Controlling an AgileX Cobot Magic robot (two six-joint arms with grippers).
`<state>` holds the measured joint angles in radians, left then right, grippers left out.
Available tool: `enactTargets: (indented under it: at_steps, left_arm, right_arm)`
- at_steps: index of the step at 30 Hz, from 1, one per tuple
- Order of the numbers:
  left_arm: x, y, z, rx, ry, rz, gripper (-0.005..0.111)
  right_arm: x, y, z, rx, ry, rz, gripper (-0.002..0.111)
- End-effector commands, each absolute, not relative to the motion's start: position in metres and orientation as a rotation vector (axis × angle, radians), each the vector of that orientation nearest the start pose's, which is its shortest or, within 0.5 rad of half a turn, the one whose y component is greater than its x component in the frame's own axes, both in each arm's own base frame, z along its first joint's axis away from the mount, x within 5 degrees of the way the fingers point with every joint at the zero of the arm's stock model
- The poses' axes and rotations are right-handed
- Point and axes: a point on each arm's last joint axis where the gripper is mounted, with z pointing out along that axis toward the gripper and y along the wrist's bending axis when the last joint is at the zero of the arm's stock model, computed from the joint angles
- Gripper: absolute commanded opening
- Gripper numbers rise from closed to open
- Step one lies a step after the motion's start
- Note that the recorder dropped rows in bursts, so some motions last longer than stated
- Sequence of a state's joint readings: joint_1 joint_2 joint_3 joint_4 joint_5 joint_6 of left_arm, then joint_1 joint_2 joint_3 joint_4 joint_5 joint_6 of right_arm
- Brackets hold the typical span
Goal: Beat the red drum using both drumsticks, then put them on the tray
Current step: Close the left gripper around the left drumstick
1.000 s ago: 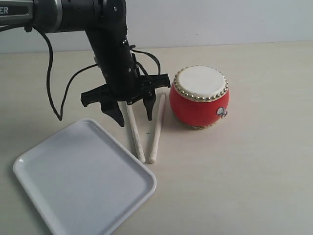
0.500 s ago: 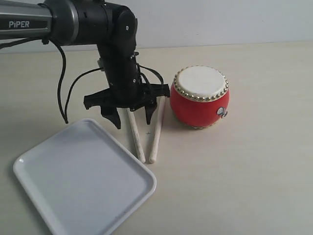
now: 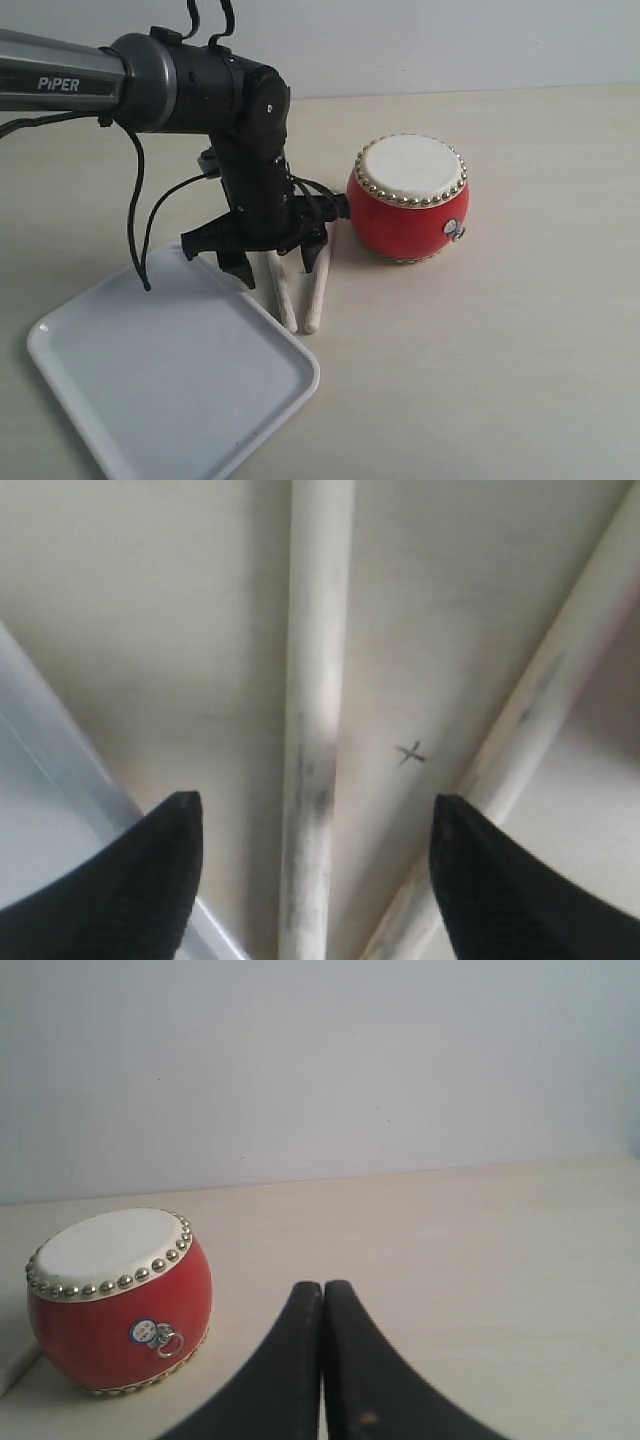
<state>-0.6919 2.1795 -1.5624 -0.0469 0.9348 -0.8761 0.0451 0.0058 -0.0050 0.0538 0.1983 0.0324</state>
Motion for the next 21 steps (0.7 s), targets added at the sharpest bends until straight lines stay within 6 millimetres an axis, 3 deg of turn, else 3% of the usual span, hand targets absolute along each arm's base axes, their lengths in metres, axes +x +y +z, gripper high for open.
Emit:
enactTargets:
  at_steps: [1,11,21]
  left_arm:
    - [0.331,-0.278,0.135,-0.340,3.022,-0.155,0.063]
    - [0.329,-0.280,0.118,-0.361,3.063,-0.128,0.063]
    - [0.331,-0.281,0.117,-0.350,3.046,-0.138,0.060]
  right_arm:
    - [0.056,0.004,0.196,0.018,1.678,0.101,0.000]
    - [0.056,0.004,0.196,0.019,1.678,0.103,0.000]
    - [0.056,0.003,0.196,0.019,1.670,0.103,0.000]
